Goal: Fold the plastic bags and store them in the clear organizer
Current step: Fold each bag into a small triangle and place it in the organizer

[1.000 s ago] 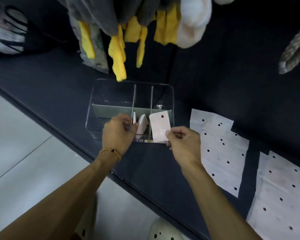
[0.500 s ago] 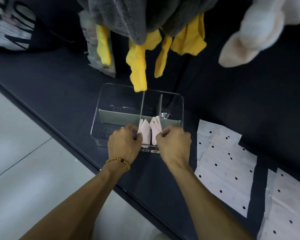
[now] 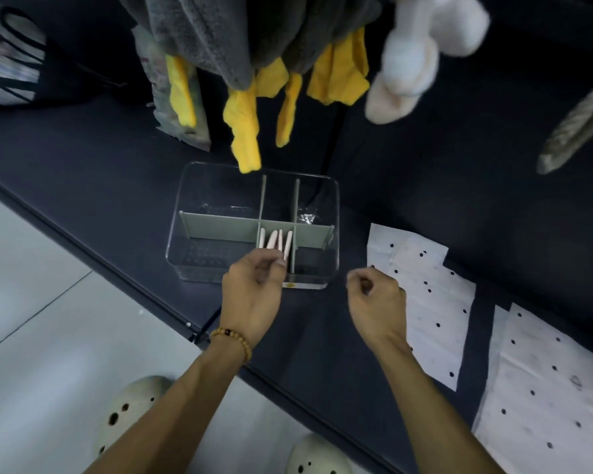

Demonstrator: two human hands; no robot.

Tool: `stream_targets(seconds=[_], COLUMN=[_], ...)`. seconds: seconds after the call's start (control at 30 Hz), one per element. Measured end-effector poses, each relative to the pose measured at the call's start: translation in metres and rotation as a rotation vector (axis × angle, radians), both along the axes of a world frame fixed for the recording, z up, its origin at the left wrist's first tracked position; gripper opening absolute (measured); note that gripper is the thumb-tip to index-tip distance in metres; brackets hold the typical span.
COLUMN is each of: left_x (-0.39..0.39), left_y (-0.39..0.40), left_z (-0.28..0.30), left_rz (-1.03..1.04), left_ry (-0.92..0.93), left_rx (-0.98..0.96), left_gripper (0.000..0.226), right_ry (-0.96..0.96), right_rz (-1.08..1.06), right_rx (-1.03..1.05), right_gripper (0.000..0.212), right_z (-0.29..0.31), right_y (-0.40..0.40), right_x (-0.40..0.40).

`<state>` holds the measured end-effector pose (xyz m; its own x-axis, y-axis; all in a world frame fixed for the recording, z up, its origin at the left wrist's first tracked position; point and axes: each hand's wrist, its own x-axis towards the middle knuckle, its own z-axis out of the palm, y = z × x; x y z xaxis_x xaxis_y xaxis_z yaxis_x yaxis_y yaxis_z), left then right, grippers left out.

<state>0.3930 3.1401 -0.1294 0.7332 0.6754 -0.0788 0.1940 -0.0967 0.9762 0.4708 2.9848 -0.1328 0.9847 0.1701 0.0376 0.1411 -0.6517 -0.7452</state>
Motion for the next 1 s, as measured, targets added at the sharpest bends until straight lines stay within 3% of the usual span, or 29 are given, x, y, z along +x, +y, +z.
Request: stream_targets(seconds=[0.1,0.2,0.33,0.53,0.73,0.9,0.93,1.0], left_x=[-0.004,-0.001,0.017,0.049,0.058,0.044,0.038,0.023], left_y=[-0.041,-0.080,-0.117,-0.131,-0.139,-0.137,-0.134,-0.122], left_z=[-0.003,-0.018,-0.043,-0.066,-0.063,-0.033,-0.028,-0.020], left_rz=[-0.035,-0.152,-0.461,-0.831,-0.771,-0.705,-0.701,-0.697], left_ry=[-0.043,-0.014,0.078,0.217,0.155,-0.061,-0.101,-0.117], left_rx=[-0.250,-0.246,0.184,0.834,0.969,1.007,1.026,1.058], left_gripper=[0.011,0.012,0.022,0.051,0.025,0.012,0.012,0.011], right_ry=[0.043,0.070,0.113,-0.004,-0.064,-0.289,-0.338,-0.364], right_rz=[-0.080,-0.111,0.079,0.131,0.141,0.088,0.095,0.161], right_rx=[-0.082,-0.263,-0.547,-0.575,-0.423,-0.349,-0.354,-0.354], right_gripper=[0.018,0.041,0.055,0.028,0.019,0.008,0.010,0.034], right_z=[-0.013,-0.026,-0.041,-0.049,-0.044,-0.026,-0.022,-0.015], right_y=[-0.054,-0.110,-0.164,-0.175,-0.178,-0.174,-0.172,-0.165], right_x=[-0.005,-0.007,-0.009,-0.007,-0.005,-0.011,-0.015,-0.027])
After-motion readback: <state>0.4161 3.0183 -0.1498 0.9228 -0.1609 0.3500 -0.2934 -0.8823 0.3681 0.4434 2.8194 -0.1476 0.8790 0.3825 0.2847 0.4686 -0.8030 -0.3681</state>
